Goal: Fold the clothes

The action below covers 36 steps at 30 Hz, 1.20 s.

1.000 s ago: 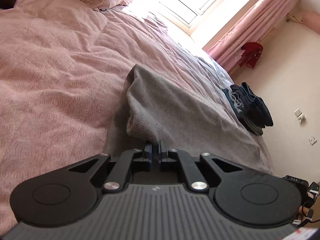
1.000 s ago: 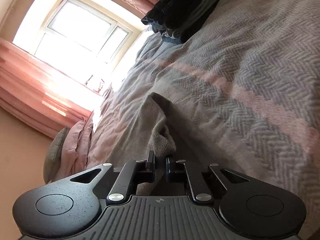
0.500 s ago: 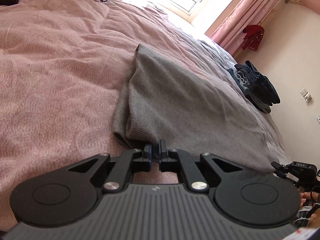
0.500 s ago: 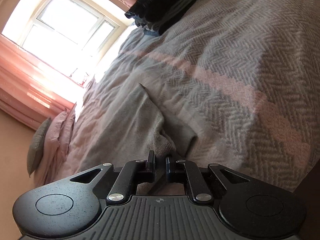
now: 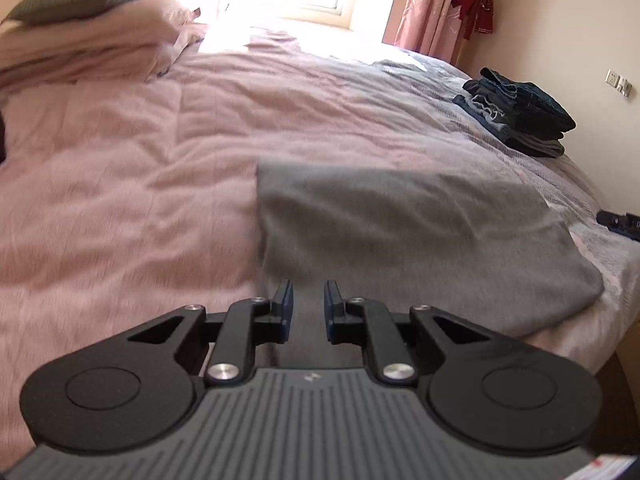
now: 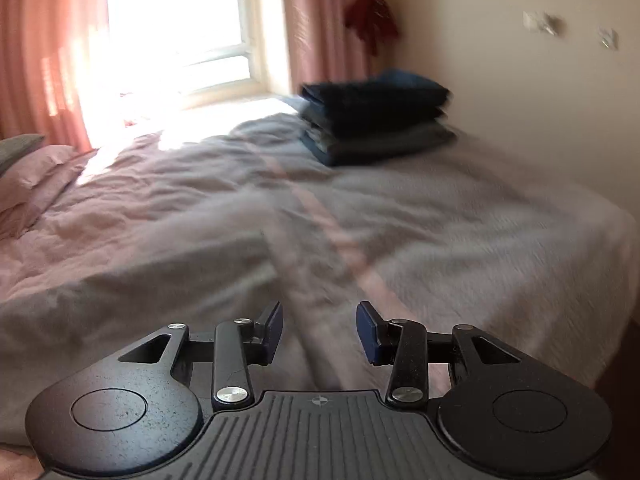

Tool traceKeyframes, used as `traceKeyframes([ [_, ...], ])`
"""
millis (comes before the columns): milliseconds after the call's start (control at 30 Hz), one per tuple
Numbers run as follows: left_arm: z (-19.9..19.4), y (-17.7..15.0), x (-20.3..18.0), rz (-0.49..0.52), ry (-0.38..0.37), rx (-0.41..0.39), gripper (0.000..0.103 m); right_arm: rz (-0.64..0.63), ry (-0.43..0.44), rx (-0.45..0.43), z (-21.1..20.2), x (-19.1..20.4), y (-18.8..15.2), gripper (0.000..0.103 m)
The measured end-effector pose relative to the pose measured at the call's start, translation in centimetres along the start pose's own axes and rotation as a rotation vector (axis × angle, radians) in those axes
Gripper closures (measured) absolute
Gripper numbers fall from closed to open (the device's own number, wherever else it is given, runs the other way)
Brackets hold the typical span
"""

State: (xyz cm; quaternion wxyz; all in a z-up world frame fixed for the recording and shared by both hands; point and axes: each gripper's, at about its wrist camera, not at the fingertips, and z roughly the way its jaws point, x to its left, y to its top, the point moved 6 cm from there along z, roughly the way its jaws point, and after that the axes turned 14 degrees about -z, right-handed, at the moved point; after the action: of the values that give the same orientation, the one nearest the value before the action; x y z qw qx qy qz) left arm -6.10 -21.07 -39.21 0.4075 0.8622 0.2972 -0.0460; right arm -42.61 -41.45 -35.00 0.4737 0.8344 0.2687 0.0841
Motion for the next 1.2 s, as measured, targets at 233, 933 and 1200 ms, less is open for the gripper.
traceKeyframes([
  [233, 11.2, 3.8, -11.4, 0.207, -0.015, -0.085, 0.086, -0.377, 0.342, -0.155, 8.3, 14.8, 4.7, 0.065],
  [933, 5.7, 3.3, -2.3, 0.076, 0.082, -0.182, 0.071, -0.204, 0.032, -0.014, 10.1, 0.9, 1.4, 0.05],
  [1200, 4.5, -4.5, -2.1, 0.006, 0.121, -0.044, 0.075, -0.254, 0.116, 0.109, 3.8, 5.5, -6.2, 0.05],
])
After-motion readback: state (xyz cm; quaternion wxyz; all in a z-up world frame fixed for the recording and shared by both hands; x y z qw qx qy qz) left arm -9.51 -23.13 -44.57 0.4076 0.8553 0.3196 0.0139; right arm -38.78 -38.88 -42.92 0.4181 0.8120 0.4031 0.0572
